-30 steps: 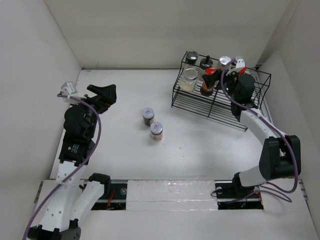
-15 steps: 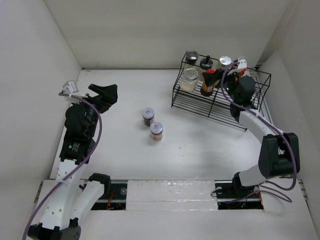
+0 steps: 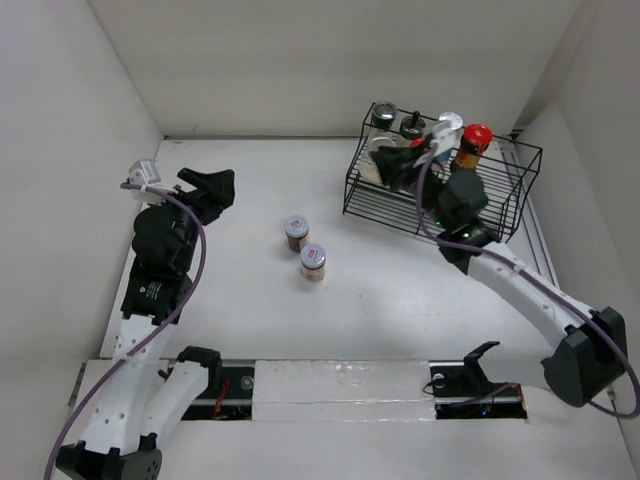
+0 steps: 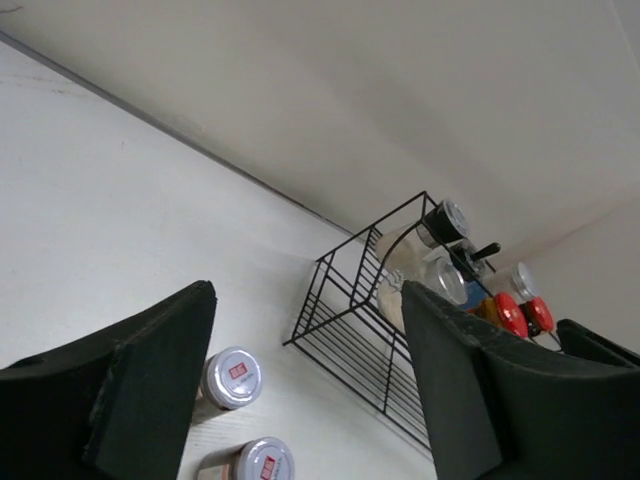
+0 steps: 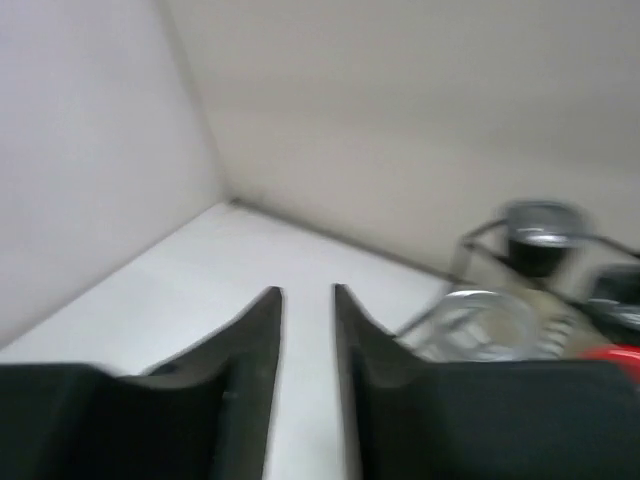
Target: Organize the condiment bottles
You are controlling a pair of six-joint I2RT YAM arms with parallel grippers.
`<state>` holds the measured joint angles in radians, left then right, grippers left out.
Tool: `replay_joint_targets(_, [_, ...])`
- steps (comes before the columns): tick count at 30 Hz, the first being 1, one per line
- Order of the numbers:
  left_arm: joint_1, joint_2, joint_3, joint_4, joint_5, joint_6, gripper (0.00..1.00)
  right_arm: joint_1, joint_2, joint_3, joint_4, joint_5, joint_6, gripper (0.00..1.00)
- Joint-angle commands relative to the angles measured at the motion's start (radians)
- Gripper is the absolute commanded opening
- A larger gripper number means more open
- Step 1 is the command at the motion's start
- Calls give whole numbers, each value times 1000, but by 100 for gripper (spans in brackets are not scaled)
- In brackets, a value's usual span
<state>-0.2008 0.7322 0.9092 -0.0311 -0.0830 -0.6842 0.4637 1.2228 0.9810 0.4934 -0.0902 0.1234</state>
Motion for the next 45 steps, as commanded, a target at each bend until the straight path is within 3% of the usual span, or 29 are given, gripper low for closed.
replay_joint_targets(1, [3, 3, -6, 56, 17, 12, 69, 140, 139, 33, -64, 49, -47, 38])
replay_joint_targets(3, [3, 13, -6, 56, 17, 12, 52, 208, 251, 76, -117, 49, -47, 67])
replay_joint_targets(5, [3, 13, -6, 56, 26, 12, 37, 237, 315, 99, -139, 18, -47, 79])
replay_joint_targets(8, [3, 1, -6, 65, 37, 23, 34, 272, 431, 183, -223, -5, -47, 93])
replay_joint_targets(9, [3, 1, -6, 65, 37, 32, 37, 282, 457, 208, -251, -5, -47, 95])
replay_joint_targets(10, [3, 12, -6, 65, 37, 32, 44, 297, 502, 246, -288, -5, -57, 99])
replay_joint_targets(11, [3, 12, -6, 56, 37, 32, 59, 297, 526, 261, -300, -5, -70, 99])
replay_joint_targets(14, [3, 1, -6, 69, 46, 32, 78, 308, 602, 313, -323, -19, -70, 100])
replay_joint_targets(15, [3, 1, -6, 69, 46, 32, 85, 308, 618, 326, -323, -29, -70, 100])
replay_joint_targets(18, [3, 1, -6, 59, 46, 32, 88, 326, 675, 378, -334, -42, -70, 100])
replay_joint_targets(23, [3, 1, -6, 57, 45, 32, 88, 326, 761, 456, -394, -20, -70, 100])
replay_joint_targets(27, [3, -8, -16, 68, 55, 32, 87, 336, 811, 495, -414, 7, -61, 94])
replay_joint_targets(30, [3, 2, -16, 68, 64, 32, 86, 345, 822, 509, -426, 32, -51, 76])
replay_joint_targets(31, [3, 3, -16, 68, 65, 23, 84, 345, 822, 522, -426, 32, -51, 61])
replay_joint_targets(33, [3, 3, -16, 68, 75, 23, 81, 345, 804, 538, -426, 56, -51, 54])
replay_joint_targets(40, [3, -7, -16, 68, 61, 23, 78, 345, 502, 472, -248, 85, -62, 49])
replay_joint_targets(45, [3, -7, -16, 59, 52, 23, 78, 248, 182, 342, -207, 174, -90, 47])
